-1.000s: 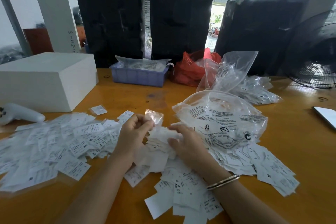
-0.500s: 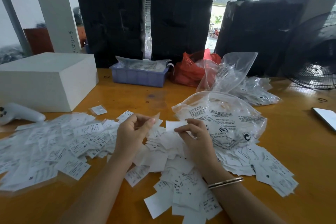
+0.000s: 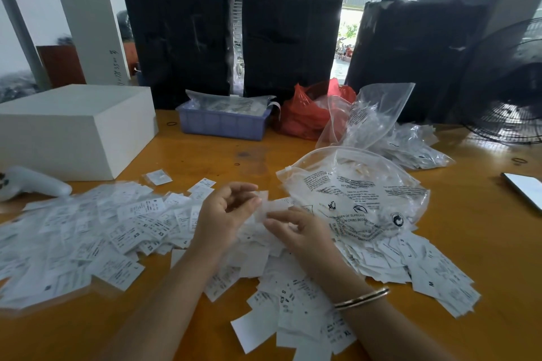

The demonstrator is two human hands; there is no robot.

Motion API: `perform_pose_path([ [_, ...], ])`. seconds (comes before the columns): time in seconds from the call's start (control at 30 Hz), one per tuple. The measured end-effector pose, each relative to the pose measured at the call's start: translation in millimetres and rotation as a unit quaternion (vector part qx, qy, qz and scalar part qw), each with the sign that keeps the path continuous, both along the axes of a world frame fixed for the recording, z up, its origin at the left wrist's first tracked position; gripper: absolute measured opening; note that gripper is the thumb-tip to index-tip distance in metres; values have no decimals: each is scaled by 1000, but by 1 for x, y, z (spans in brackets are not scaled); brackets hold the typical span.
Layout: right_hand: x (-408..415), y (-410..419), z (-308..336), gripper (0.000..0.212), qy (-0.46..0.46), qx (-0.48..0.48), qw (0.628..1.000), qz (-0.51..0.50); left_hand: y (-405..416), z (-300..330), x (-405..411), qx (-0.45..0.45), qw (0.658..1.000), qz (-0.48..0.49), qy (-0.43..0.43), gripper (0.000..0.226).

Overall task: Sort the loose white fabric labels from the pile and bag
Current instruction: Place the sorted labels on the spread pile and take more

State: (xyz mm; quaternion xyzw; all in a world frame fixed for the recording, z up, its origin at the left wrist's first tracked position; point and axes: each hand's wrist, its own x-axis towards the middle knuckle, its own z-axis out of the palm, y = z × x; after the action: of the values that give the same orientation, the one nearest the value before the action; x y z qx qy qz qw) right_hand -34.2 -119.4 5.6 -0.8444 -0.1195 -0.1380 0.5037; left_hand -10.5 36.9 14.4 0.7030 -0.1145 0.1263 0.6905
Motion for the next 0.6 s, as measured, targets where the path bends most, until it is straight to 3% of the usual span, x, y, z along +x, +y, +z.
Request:
perform_pose_path([
  [0.1,2,0,0,9,5,-23,1000,-7,-1,1,0,-66,997,-30,33,19],
  [0.23,1,-1,3,22,62,-4,998,12,-2,0,0,-90,994,-52,39,22],
  [0.33,-1,1,3,15,81,-30,996,32,-3,-2,2,-98,993,-51,34,23],
  [0.4,-2,0,4,8,90,15,995,32,-3,-3,2,-97,994,-48,31,24],
  [0.6,-1,-9,8,13,129,232,964,-21,-3,-3,3,-84,995,-51,31,26],
])
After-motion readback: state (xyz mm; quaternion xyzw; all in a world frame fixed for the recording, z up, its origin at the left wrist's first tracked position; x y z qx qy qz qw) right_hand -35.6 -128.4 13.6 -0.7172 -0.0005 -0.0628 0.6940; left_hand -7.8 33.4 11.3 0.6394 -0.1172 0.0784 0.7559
